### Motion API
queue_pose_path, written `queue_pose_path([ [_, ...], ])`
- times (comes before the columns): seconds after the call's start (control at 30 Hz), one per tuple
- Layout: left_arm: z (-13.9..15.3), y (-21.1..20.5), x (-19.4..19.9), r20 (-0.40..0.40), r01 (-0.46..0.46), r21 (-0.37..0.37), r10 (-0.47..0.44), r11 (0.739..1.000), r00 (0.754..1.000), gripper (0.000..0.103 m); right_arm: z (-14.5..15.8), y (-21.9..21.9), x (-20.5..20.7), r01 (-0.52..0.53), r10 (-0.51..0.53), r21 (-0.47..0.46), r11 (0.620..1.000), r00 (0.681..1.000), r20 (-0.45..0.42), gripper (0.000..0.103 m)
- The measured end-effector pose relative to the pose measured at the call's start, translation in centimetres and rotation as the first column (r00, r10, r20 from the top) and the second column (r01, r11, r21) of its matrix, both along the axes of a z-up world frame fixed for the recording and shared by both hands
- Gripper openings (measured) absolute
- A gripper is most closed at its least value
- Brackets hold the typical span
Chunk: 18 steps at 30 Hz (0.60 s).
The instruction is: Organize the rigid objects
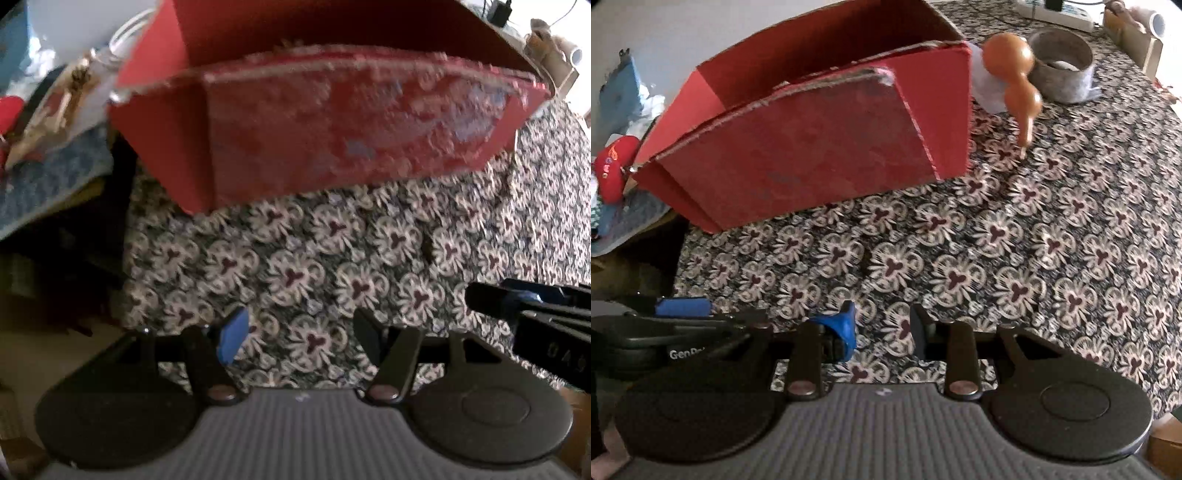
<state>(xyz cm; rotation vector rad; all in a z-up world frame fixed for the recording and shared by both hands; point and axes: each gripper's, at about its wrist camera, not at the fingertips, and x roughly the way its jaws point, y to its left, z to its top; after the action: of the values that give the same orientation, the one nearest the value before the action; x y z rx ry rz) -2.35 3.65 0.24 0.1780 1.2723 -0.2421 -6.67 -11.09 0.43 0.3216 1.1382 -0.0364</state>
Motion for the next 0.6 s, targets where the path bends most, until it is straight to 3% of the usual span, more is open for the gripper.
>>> queue_pose_path([
  [0.17,1.6,0.7,1.2,0.044,-0.021,-0.016,0.022,1.0,0.999,0.065,1.3,0.0,0.8,-0.014,0.014,-0.004,1.0,0.999,0.051,0.015],
  [0.3,4.7,0.8,2.6,0.125,-0.025,-0.022,0.028,0.999,0.992,0.065,3.7,-0.5,1.9,-0.038,0.034,0.024,0.999,0.992,0.123,0.015],
  [0.43,8.7,0.8,4.3,0.233,-0.033,-0.047,0.043,0.998,0.972,0.065,7.5,-1.2,3.1,-0.052,0.048,0.012,0.999,0.972,0.23,0.016],
  [0.6,11.4,0.3,6.4,0.333,-0.057,-0.03,0.064,0.998,0.941,0.065,10.9,-2.1,5.0,-0.031,0.038,-0.025,0.999,0.937,0.347,0.016],
])
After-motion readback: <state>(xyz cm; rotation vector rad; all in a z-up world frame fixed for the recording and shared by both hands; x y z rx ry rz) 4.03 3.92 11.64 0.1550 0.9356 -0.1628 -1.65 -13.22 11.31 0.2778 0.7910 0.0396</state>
